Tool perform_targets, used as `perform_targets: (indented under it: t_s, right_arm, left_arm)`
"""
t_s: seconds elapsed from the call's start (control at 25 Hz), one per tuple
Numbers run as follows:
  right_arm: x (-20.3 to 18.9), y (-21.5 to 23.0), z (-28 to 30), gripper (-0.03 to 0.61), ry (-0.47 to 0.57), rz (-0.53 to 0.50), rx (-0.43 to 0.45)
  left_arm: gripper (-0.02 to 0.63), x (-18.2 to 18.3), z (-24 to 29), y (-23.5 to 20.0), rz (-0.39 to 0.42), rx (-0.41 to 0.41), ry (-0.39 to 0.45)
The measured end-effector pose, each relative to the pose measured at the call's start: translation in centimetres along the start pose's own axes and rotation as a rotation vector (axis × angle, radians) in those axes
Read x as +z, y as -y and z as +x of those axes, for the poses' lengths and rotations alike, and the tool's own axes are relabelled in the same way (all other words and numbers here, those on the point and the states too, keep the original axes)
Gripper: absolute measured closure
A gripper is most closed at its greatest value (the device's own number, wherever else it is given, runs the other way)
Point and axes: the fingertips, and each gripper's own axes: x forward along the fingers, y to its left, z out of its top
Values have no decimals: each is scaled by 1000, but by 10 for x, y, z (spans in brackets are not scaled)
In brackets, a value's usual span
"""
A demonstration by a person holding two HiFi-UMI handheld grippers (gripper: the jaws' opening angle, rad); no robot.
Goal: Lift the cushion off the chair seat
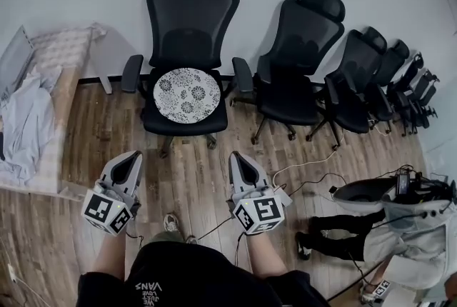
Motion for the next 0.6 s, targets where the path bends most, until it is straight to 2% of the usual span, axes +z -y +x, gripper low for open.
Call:
perform_targets:
  t_s: [0.32, 0.6]
  right_arm:
    - [-2, 1, 34, 561, -2, 13, -50]
    - [4, 18, 57, 561, -22, 16, -65]
  left_arm:
    - [603, -1, 22, -29, -8, -46, -10]
    - [603, -2, 46, -47, -28, -43, -30]
